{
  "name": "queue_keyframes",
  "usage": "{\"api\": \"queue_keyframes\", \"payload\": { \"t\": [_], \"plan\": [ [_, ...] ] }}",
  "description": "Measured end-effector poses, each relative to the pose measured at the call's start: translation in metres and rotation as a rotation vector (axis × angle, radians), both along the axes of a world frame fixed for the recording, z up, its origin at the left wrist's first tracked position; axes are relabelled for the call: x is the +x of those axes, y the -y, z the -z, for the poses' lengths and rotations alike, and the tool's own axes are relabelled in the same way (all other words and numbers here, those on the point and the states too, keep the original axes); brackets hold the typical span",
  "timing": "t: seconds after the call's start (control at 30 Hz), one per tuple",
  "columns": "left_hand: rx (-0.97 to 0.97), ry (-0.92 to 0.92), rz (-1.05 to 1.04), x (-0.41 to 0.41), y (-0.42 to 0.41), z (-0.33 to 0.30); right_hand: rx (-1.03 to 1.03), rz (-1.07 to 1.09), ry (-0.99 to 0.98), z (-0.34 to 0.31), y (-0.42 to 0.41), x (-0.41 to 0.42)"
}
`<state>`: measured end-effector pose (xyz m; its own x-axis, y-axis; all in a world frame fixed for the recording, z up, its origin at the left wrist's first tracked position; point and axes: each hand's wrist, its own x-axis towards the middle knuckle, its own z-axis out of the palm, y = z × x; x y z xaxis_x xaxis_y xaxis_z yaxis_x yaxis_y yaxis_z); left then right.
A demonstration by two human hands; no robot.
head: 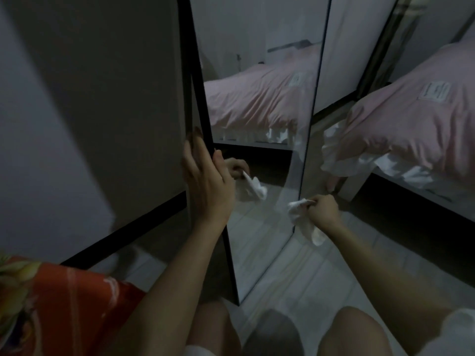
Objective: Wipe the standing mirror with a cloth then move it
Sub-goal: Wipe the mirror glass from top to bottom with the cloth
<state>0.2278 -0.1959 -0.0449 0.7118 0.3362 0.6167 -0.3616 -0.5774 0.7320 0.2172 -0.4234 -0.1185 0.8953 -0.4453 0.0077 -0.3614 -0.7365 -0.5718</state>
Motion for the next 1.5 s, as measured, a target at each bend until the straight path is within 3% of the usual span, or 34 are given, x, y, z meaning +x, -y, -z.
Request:
{"api": "queue_keyframes", "payload": {
  "t": [0.2,0.3,0.37,0.43,0.57,0.6,0.67,0.8,0.93,1.0,1.1,1.17,1.3,1.5],
  "plan": [
    [0.378,0.258,-0.040,-0.017,0.010,0.018,-0.160,0.000,0.006,-0.025,0.006,-0.015],
    [0.495,0.347,0.098,-0.029,0.021,0.023,-0.126,-0.021,0.040,-0.038,0.007,-0.021],
    [0.530,0.349,0.299,-0.029,0.028,0.029,-0.068,-0.067,0.108,-0.049,0.008,-0.026],
    [0.530,0.208,0.515,-0.029,0.036,0.029,0.033,-0.118,0.183,-0.064,0.007,-0.031],
    [0.333,-0.528,0.859,-0.032,0.051,0.022,0.419,-0.225,0.259,-0.090,0.004,-0.042],
    [0.278,-0.615,0.901,-0.029,0.053,0.024,0.527,-0.235,0.264,-0.095,0.003,-0.043],
    [0.210,-0.654,0.963,-0.026,0.057,0.025,0.719,-0.256,0.278,-0.104,0.004,-0.045],
    [0.264,-0.706,0.999,-0.017,0.065,0.025,0.938,-0.277,0.311,-0.115,0.011,-0.043],
    [0.430,-0.738,0.889,-0.007,0.066,0.027,0.903,-0.091,0.423,-0.111,0.019,-0.044],
    [0.316,-0.837,0.881,-0.003,0.064,0.023,0.863,-0.015,0.419,-0.105,0.024,-0.048],
    [-0.205,-1.045,0.959,-0.004,0.063,0.005,0.906,-0.056,0.296,-0.096,0.030,-0.058],
    [-0.412,-1.037,0.994,-0.001,0.064,-0.001,0.891,-0.118,0.109,-0.088,0.031,-0.062],
    [-0.375,-0.892,1.077,-0.005,0.068,-0.007,0.740,-0.056,0.069,-0.073,0.029,-0.062],
    [-0.370,-0.851,1.235,-0.005,0.067,-0.015,0.742,-0.247,0.068,-0.069,0.008,-0.054]
  ]
}}
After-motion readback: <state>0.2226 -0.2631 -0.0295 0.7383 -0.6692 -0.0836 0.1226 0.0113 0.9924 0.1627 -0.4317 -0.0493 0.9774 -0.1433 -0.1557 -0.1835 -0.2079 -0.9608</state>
